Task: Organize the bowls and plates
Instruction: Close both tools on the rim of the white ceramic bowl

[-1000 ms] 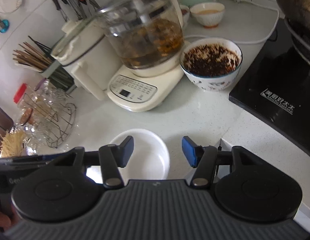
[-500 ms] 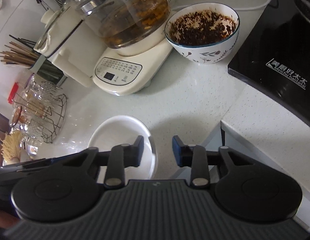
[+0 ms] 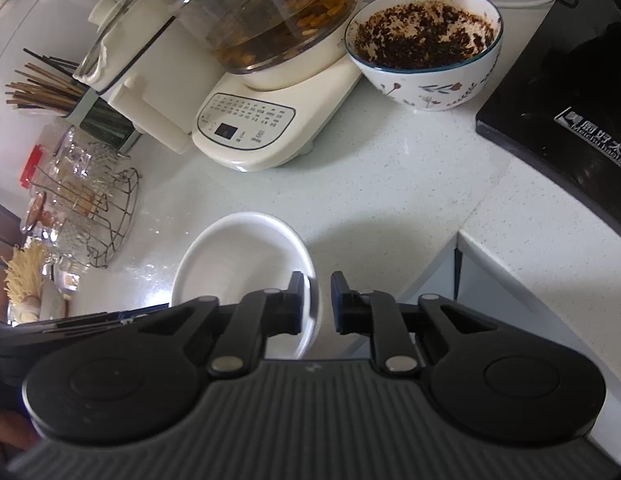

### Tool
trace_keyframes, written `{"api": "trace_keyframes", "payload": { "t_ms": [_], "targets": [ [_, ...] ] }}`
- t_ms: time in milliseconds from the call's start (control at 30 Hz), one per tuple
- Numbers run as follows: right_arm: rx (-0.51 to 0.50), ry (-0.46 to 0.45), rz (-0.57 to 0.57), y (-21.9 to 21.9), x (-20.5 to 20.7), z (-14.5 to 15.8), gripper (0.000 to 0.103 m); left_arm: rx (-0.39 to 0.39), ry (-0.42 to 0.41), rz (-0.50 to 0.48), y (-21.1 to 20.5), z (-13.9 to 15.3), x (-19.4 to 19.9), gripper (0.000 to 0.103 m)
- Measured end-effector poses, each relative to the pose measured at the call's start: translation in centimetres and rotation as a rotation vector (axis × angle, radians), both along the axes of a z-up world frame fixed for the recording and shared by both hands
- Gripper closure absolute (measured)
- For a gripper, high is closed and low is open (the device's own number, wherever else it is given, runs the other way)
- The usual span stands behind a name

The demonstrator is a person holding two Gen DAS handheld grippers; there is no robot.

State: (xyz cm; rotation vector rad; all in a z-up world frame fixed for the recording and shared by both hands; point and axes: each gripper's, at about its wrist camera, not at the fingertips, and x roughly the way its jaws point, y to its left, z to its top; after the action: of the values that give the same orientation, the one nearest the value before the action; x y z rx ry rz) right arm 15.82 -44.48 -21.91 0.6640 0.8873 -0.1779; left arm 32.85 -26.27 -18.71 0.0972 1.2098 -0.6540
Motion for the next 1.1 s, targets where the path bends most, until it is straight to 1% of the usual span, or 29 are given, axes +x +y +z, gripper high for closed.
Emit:
{"api": "trace_keyframes", "payload": {
  "t_ms": [133, 167, 200, 300, 333, 500, 633, 733, 833, 900, 933, 967, 1100],
  "targets": [
    [0.011, -0.011, -0.004, -0.2, -0.1, -0.1, 0.088, -0.004, 0.004, -0.007, 0.0, -0.3, -0.1, 0.072],
    [0.012, -0.012, -0.001, -0.2, 0.0, -0.1, 0.089, -0.002, 0.006, -0.009, 0.0, -0.3, -0.1, 0.072],
    [0.013, -0.015, 0.002, -0.1, 0.0, 0.0, 0.09, -0.003, 0.01, -0.013, -0.1, -0.4, -0.1, 0.072],
    [0.011, -0.015, 0.008, 0.2, 0.2, 0.1, 0.091, -0.011, 0.024, -0.026, -0.1, -0.4, -0.2, 0.078],
    [0.012, -0.016, 0.005, 0.3, 0.1, 0.1, 0.094, -0.013, 0.024, -0.03, 0.0, -0.3, -0.2, 0.079],
    [0.018, -0.026, 0.001, 0.5, 0.1, 0.0, 0.095, -0.034, 0.026, -0.03, 0.6, -0.1, 0.0, 0.079],
    [0.002, -0.022, 0.014, 0.9, 0.6, 0.1, 0.095, -0.046, 0.04, -0.027, 1.0, -0.2, 0.0, 0.079],
    [-0.038, -0.012, 0.024, 1.4, 0.8, 0.1, 0.095, -0.053, 0.05, -0.018, 1.2, -0.5, 0.2, 0.079],
    [-0.049, -0.008, 0.034, 1.7, 1.1, 0.1, 0.095, -0.055, 0.056, -0.025, 1.3, -0.6, 0.1, 0.079],
    [-0.05, -0.006, 0.036, 1.9, 1.2, 0.1, 0.095, -0.058, 0.053, -0.023, 1.4, -0.5, 0.2, 0.082],
    [-0.05, -0.008, 0.035, 1.9, 1.3, 0.1, 0.095, -0.059, 0.054, -0.017, 1.4, -0.5, 0.3, 0.086],
    [-0.05, -0.008, 0.033, 2.0, 1.3, 0.0, 0.095, -0.059, 0.057, -0.011, 1.5, -0.5, 0.4, 0.088],
    [-0.028, -0.011, 0.015, 2.1, 1.0, -0.1, 0.095, -0.061, 0.053, -0.022, 1.6, -0.4, 0.8, 0.09]
  ]
}}
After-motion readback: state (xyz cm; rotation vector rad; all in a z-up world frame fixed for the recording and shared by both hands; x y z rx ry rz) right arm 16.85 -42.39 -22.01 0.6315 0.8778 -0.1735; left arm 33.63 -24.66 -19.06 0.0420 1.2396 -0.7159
